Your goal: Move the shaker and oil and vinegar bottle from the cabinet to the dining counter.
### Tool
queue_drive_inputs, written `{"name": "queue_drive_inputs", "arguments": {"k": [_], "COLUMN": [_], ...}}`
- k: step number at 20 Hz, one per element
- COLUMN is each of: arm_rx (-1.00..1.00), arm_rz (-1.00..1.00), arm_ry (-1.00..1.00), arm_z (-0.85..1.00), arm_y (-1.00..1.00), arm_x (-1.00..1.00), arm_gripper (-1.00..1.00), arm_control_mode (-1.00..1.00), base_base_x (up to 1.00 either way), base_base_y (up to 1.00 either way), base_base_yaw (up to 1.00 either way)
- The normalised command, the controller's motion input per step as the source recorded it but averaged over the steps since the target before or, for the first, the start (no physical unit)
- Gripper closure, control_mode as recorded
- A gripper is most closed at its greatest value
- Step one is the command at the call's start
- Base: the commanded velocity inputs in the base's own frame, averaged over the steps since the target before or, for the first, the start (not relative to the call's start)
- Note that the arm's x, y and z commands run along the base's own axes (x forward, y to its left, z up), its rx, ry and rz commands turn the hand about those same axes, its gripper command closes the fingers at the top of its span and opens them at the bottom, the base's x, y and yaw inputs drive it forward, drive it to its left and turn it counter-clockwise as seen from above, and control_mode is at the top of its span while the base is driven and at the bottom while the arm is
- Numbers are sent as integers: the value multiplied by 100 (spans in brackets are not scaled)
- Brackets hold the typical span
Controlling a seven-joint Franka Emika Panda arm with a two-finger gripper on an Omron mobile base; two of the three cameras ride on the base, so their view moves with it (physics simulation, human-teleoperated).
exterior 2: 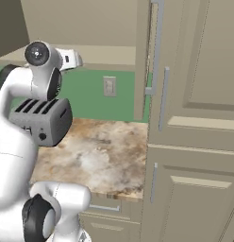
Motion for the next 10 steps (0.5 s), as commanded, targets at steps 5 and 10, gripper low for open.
{"name": "queue_drive_inputs", "arguments": {"k": [5, 10], "arm_rx": [0, 0], "arm_rz": [7, 5], "arm_ry": [8, 7], "arm_z": [-24, -31], "arm_y": [-31, -21], "arm_x": [-81, -80], "arm_gripper": [100, 100], "arm_control_mode": [-100, -100], "base_base_x": [0, 0], "base_base_y": [0, 0], "base_base_yaw": [0, 0]}}
